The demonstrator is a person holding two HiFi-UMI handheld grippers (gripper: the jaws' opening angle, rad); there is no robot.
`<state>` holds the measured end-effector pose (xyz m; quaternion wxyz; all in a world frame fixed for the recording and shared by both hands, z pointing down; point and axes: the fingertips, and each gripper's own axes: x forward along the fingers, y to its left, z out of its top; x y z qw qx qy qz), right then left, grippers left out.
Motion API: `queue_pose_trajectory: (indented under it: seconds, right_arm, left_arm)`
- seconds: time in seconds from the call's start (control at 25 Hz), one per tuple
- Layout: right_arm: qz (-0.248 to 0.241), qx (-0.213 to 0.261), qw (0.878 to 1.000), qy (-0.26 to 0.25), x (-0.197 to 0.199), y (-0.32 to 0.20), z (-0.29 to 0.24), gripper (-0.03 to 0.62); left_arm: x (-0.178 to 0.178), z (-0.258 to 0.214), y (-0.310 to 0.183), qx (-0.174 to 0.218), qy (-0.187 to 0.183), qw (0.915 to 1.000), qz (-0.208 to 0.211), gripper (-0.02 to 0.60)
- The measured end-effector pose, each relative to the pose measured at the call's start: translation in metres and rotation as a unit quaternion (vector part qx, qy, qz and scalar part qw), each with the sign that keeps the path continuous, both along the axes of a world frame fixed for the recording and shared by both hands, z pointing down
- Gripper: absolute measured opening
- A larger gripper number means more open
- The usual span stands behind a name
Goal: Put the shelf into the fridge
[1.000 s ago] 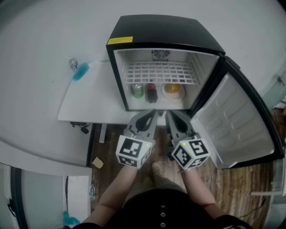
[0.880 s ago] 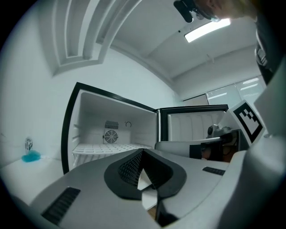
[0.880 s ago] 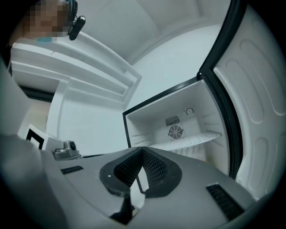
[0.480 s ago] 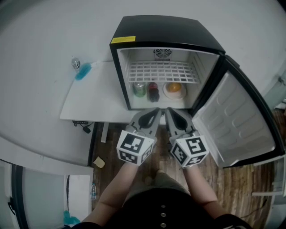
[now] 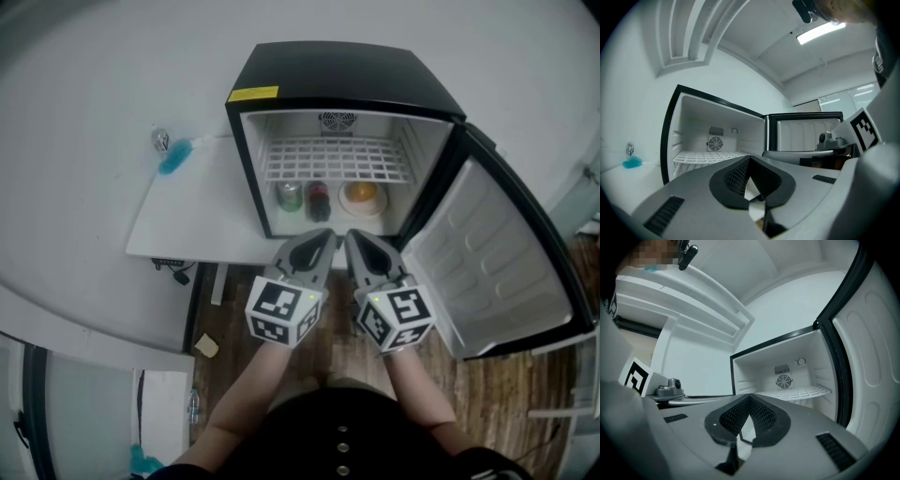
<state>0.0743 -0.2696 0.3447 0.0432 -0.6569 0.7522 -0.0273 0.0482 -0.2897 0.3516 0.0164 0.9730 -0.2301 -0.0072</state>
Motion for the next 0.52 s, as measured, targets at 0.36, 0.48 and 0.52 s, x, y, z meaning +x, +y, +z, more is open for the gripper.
queue_pose_trajectory:
  seconds: [0.36, 0.48, 0.52]
  right_arm:
    - [-0.003, -0.008, 1.000, 0.000, 0.004, 0.004, 0.008, 0.008]
    - [-0.001, -0.010, 1.000, 0.005, 0.006, 0.005, 0.009, 0.008]
    - [0.000, -0.011, 1.000, 0.006, 0.008, 0.005, 0.010, 0.008]
  left_arm:
    - [0.006, 0.009, 0.001, -0.027, 0.008, 0.9996, -0.001, 0.006]
    - [0.006, 0.013, 0.001, -0.041, 0.013, 0.9991, 0.001, 0.006]
    - [0.006, 0.014, 0.001, -0.048, 0.017, 0.9987, 0.003, 0.006]
